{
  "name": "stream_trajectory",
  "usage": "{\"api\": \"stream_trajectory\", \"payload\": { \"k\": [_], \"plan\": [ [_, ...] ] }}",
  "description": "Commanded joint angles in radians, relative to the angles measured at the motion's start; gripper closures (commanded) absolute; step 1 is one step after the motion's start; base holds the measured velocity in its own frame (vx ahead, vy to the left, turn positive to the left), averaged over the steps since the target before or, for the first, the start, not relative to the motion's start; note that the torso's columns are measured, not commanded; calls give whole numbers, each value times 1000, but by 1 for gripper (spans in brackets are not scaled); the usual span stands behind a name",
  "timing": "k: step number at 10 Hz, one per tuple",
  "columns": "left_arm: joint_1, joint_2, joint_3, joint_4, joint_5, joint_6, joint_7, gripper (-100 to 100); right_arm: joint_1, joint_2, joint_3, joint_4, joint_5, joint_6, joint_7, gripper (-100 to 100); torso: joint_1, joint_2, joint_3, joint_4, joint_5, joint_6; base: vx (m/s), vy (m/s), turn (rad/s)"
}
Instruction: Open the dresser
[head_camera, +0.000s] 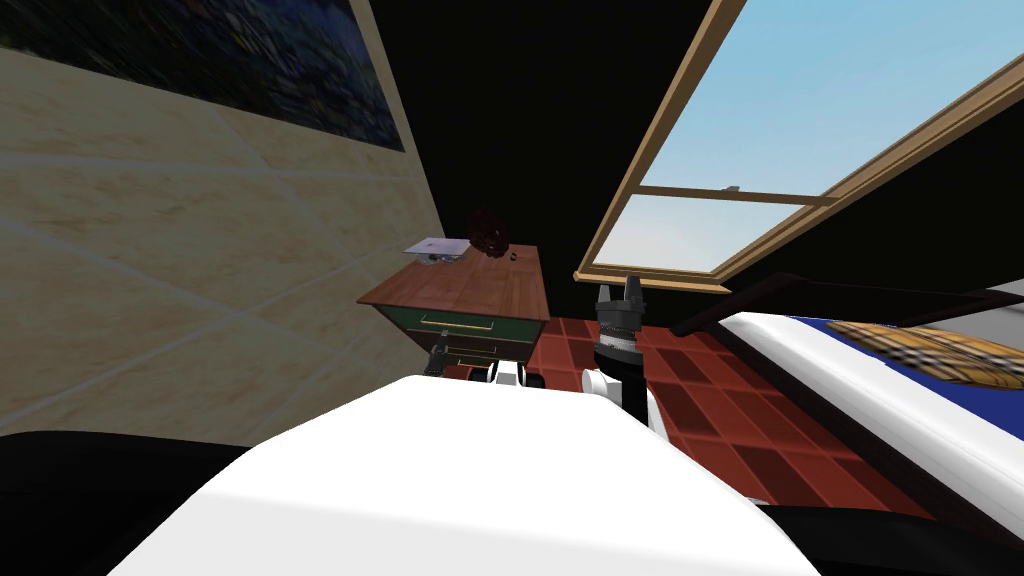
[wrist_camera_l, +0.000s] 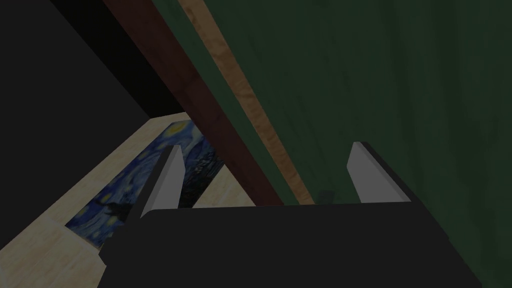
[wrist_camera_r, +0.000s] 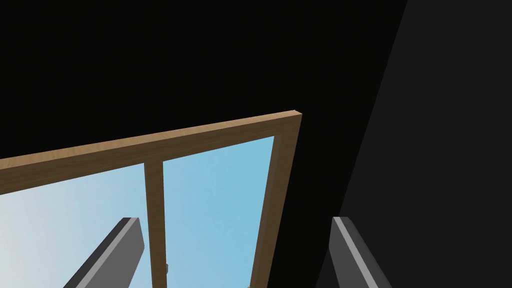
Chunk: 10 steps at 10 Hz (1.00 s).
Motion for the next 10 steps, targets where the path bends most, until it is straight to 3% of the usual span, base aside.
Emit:
{"api": "stream_trajectory", "payload": {
  "k": [1,2,6,8,9,10],
  "plan": [
    [-5,-48,1,50,-1,-34,-4,-100,0,0,0,0,0,0,0,0,0,0,0,0,0,0,2,7,-22],
    [-10,-35,2,53,0,-34,-4,-100,0,0,0,0,0,0,0,0,1,3,2,1,0,0,0,0,0],
    [-67,-11,12,-4,12,76,21,-100,0,0,0,0,0,0,0,0,-1,1,1,0,0,0,-39,-30,18],
    [-84,-4,14,-21,16,109,29,-100,0,0,0,0,0,0,0,0,0,0,0,0,0,0,-42,-30,12],
    [-79,-5,14,-18,15,98,27,-100,0,0,0,0,0,0,0,0,0,-1,0,0,0,0,-14,-10,1],
    [-59,-15,10,4,11,60,18,100,0,0,0,0,0,0,0,0,1,-1,-1,0,0,0,29,18,-26]
  ]
}}
